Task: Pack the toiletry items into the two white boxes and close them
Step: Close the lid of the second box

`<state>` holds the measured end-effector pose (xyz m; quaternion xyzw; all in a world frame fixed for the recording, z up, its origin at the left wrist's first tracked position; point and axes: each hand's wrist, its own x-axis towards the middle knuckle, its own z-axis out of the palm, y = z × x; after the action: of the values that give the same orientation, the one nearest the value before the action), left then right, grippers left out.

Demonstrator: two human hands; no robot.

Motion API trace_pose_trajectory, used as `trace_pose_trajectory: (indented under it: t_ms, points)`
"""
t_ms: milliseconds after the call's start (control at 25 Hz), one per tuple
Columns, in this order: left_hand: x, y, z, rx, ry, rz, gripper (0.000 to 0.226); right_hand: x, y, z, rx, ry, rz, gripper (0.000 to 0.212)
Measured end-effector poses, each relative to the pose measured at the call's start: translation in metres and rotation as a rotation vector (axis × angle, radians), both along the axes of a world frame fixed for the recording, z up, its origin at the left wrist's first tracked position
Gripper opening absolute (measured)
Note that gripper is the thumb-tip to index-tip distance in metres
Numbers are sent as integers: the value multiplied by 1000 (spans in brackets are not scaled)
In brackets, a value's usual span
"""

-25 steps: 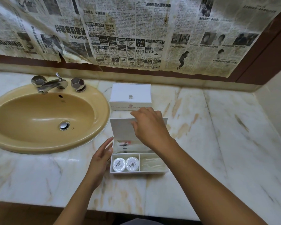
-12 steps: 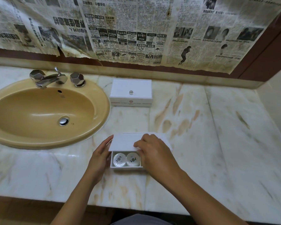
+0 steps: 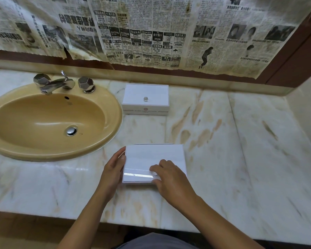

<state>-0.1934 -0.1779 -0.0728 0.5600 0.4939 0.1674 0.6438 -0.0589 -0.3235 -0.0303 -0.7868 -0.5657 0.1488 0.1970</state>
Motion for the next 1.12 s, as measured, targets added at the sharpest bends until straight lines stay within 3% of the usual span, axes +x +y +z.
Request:
trace_pose_trajectory:
  t_ms: [200,320,640,800,1120]
  points:
    - [1,-2,-1,43,19,27,29,7,3,0,55,53,-79,30]
    - [4,-7,3,69,29,50,31,11,4,-3,175,15,-276,45]
    - [10,-16,8,97,-5,111,33,23,-2,-8,69,482,-666,75]
    - [14,-21,8,137,10,85,38,21,-5,-13,72,621,-679,74]
    - [70,-33,14,237,-14,-70,34,69,-17,-6,102,606,-818,71]
